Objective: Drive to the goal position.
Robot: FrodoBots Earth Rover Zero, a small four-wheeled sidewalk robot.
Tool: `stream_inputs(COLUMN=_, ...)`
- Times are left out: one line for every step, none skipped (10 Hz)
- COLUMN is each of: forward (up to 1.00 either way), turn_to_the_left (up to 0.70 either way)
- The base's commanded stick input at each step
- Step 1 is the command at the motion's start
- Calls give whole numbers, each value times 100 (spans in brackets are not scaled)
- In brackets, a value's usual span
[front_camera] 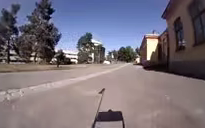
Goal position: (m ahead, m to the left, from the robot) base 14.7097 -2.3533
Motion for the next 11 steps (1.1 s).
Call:
stream_inputs(forward=70, turn_to_the_left=0)
stream_inputs(forward=70, turn_to_the_left=0)
stream_inputs(forward=70, turn_to_the_left=0)
stream_inputs(forward=70, turn_to_the_left=-1)
stream_inputs(forward=70, turn_to_the_left=-6)
stream_inputs(forward=70, turn_to_the_left=-13)
stream_inputs(forward=70, turn_to_the_left=-13)
stream_inputs(forward=70, turn_to_the_left=-13)
stream_inputs(forward=70, turn_to_the_left=-13)
stream_inputs(forward=70, turn_to_the_left=-13)
stream_inputs(forward=70, turn_to_the_left=-13)
